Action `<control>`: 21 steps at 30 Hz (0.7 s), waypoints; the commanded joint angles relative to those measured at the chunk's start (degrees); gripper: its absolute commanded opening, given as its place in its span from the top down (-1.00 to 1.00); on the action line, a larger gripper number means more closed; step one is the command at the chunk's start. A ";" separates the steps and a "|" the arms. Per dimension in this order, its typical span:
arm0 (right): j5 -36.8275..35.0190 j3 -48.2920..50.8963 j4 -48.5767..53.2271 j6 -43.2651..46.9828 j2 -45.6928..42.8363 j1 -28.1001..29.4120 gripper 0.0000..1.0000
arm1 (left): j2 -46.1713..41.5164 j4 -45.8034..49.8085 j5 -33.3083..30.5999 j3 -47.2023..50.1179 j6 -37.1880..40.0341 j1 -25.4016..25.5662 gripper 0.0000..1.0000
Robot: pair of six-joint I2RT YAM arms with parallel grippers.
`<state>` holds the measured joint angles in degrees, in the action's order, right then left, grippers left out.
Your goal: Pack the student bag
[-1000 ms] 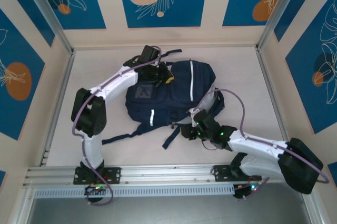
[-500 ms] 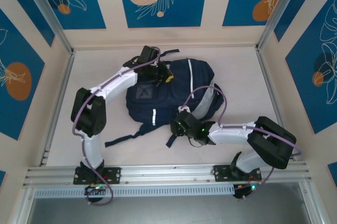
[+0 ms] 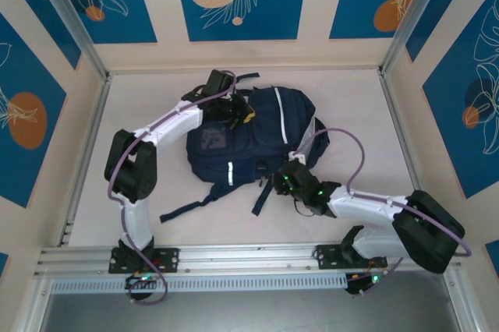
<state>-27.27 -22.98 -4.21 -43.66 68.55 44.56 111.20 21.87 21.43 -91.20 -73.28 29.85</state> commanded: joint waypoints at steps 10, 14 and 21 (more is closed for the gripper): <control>16.82 6.81 -14.33 18.61 -7.89 0.57 0.57 | 1.21 0.15 -0.03 -1.00 0.23 -1.63 1.00; 12.92 5.20 -16.87 18.86 -2.90 4.79 0.54 | 1.26 0.18 -0.03 -1.00 0.04 -1.63 1.00; 0.16 0.10 -13.48 8.28 6.98 8.48 0.39 | 1.29 0.11 0.03 -0.93 -0.57 -1.63 1.00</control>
<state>-20.10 -19.77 -18.22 -30.92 73.28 52.38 112.05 21.87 22.13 -91.20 -72.99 29.85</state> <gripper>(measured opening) 0.301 0.039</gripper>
